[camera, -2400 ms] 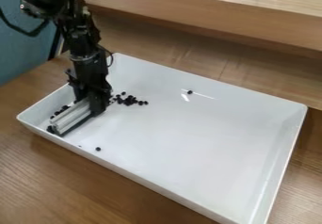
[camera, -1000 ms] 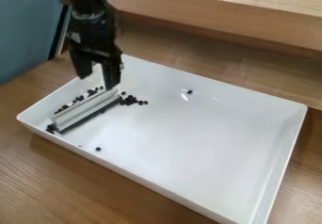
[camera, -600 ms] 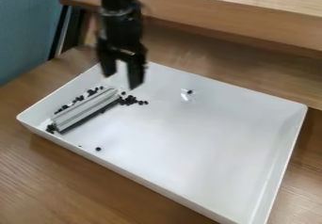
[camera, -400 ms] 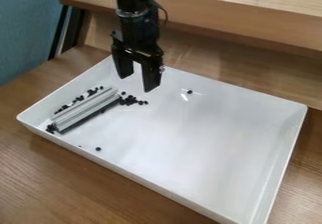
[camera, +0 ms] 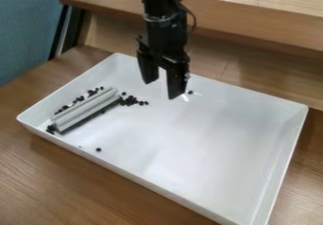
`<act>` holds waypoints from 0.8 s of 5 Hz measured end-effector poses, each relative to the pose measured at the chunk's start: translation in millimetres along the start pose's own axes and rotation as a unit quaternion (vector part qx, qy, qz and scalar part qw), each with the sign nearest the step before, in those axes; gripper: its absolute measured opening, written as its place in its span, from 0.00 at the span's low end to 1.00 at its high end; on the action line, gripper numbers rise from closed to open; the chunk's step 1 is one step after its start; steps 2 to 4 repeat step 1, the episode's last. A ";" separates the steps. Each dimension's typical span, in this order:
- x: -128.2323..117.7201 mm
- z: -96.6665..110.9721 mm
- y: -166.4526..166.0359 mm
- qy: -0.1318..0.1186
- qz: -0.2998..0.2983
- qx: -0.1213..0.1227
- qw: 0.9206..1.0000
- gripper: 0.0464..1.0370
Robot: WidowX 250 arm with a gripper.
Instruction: Sweep into pile
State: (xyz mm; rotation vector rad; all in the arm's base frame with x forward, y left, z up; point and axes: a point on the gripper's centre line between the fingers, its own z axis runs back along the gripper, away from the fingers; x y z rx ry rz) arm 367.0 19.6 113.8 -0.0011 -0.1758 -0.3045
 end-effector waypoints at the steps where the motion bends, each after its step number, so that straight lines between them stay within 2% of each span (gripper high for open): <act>1: 2.7 -4.3 -10.3 0.005 -0.014 -0.005 1.000 0.96; 4: 2.7 -4.3 -10.3 0.005 -0.014 -0.005 1.000 0.96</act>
